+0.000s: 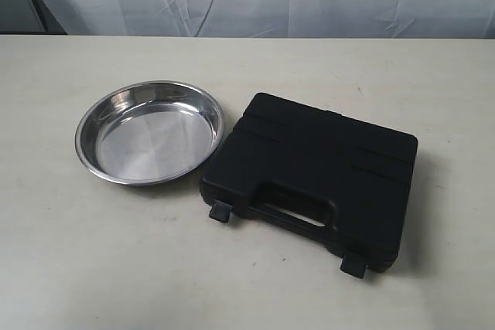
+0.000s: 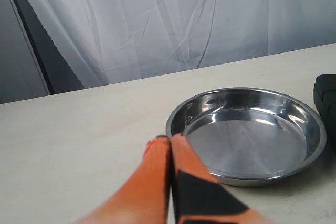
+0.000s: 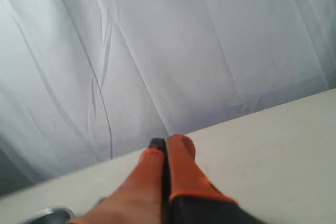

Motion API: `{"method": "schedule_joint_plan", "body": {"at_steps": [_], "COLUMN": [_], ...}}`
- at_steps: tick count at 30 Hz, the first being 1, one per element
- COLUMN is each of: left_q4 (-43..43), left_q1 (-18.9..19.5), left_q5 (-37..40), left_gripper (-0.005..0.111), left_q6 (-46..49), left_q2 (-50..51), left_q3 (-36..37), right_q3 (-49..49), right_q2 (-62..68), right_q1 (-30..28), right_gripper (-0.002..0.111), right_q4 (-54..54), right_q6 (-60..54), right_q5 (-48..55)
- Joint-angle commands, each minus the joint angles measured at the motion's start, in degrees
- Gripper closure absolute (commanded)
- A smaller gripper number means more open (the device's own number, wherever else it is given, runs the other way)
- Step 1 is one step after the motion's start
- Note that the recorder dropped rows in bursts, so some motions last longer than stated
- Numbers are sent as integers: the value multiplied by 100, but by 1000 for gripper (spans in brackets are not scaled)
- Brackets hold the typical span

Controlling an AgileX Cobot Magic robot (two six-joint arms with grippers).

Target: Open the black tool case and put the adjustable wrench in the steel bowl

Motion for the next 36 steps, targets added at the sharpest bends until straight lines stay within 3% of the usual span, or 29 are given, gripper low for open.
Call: {"method": "schedule_joint_plan", "body": {"at_steps": [1,4,6,9,11,13,17,18,19,21,23,25,28,36], "left_q4": [38,38,38,38,38,38,38,38,38,38,38,38,38,38], "left_q1": [-21,-21,-21,-21,-21,-21,-21,-21,-21,-21,-21,-21,-21,-21], "left_q5": [-35,-35,-35,-35,-35,-35,-35,-35,-35,-35,-35,-35,-35,-35], "left_gripper": [106,106,106,106,106,106,106,106,106,106,106,106,106,106], "left_q6": [-4,-4,-4,-4,-4,-4,-4,-4,-4,-4,-4,-4,-4,-4], "left_q2": [20,20,20,20,20,20,20,20,20,20,20,20,20,20], "left_q3": [-12,-12,-12,-12,-12,-12,-12,-12,-12,-12,-12,-12,-12,-12], "right_q3": [7,7,-92,-624,-1244,-1858,-3511,-4254,-4970,-5894,-6633,-6837,-6823,-6810], "right_q2": [-33,-33,-33,-33,18,606,3215,4349,5419,7154,8496,9369,9962,10316], "right_q1": [-29,-29,-29,-29,-29,-29,-17,107,312,767,1364,2082,2727,3747], "right_gripper": [109,109,109,109,109,109,109,109,109,109,109,109,109,109], "right_q4": [2056,2950,2790,1881,812,-255,-639,-351,137,418,-272,-1602,-2695,-3420], "right_q6": [279,279,247,122,95,95,-71,-847,-1744,-2305,-2115,-1040,-370,300], "right_q5": [-520,-451,-257,-388,-1081,-1144,1400,2657,3794,5421,6642,6647,6394,4976]}}
